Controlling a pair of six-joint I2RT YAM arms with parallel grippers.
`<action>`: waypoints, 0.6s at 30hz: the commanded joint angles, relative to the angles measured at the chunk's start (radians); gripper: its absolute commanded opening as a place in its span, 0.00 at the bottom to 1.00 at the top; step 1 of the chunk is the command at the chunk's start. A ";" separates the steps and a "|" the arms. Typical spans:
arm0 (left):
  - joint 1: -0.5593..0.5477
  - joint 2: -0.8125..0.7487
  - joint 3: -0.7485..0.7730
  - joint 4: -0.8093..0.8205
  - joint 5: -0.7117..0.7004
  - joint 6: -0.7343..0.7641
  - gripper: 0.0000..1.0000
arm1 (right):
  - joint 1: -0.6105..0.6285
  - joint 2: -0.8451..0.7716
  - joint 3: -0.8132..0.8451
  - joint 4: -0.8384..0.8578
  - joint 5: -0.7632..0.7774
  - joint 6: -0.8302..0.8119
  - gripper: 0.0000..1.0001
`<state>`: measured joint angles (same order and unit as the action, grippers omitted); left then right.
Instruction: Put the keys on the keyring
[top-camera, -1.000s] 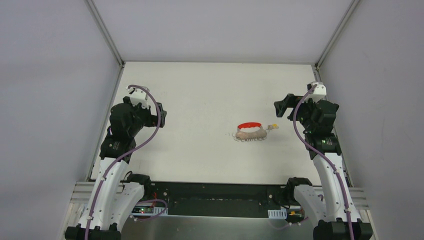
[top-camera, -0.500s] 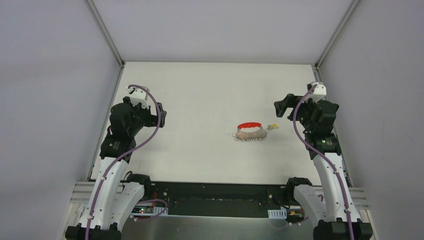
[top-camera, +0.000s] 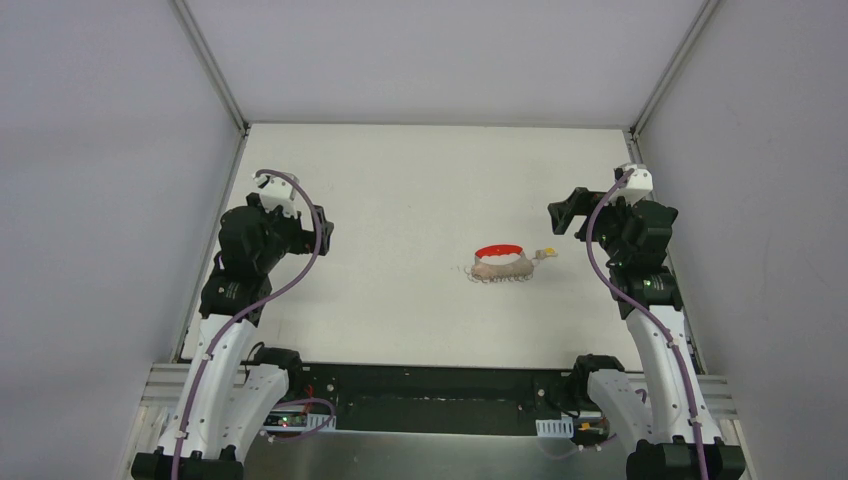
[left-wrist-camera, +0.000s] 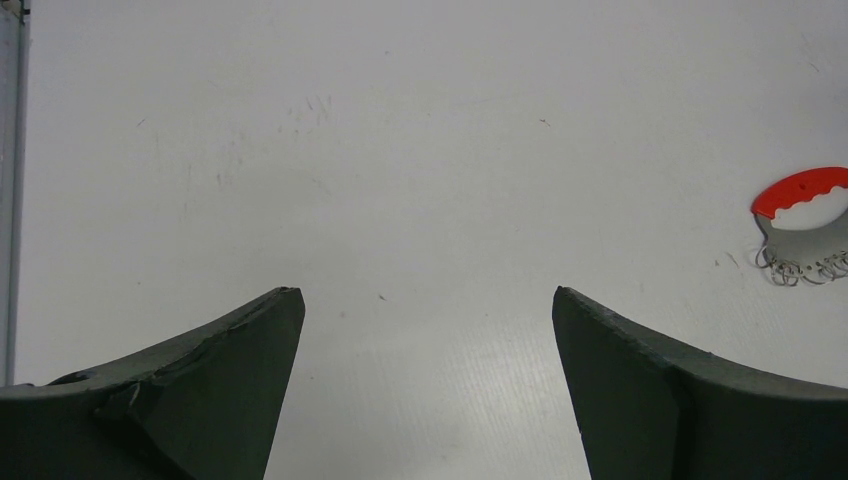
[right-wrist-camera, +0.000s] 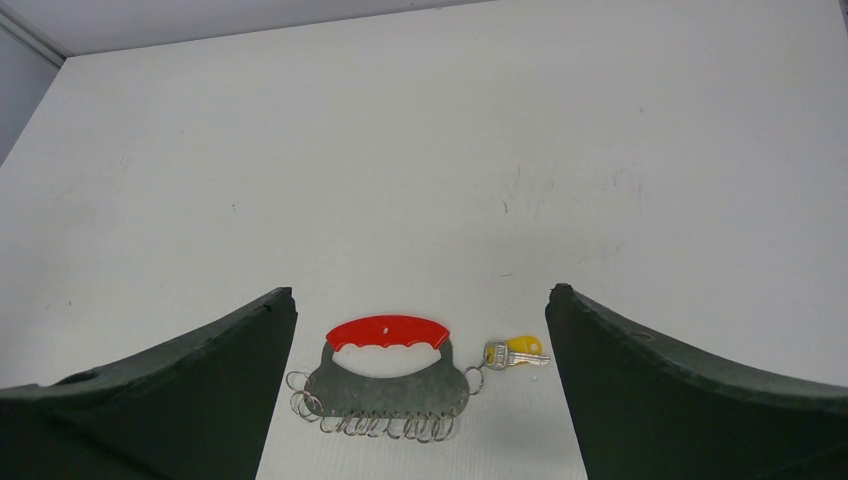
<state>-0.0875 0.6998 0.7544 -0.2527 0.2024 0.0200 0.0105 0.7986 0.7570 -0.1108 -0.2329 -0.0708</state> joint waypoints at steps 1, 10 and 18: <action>0.014 -0.010 -0.007 0.015 0.021 0.009 0.99 | -0.007 -0.010 0.004 0.016 -0.013 0.010 1.00; 0.015 0.002 0.003 0.008 0.010 0.007 0.99 | -0.006 -0.005 0.006 0.015 -0.013 0.010 1.00; 0.017 0.006 -0.001 0.015 0.015 0.008 0.99 | -0.007 -0.004 0.003 0.017 -0.013 0.010 1.00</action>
<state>-0.0830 0.7040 0.7544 -0.2527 0.2081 0.0200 0.0105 0.7986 0.7570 -0.1108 -0.2329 -0.0708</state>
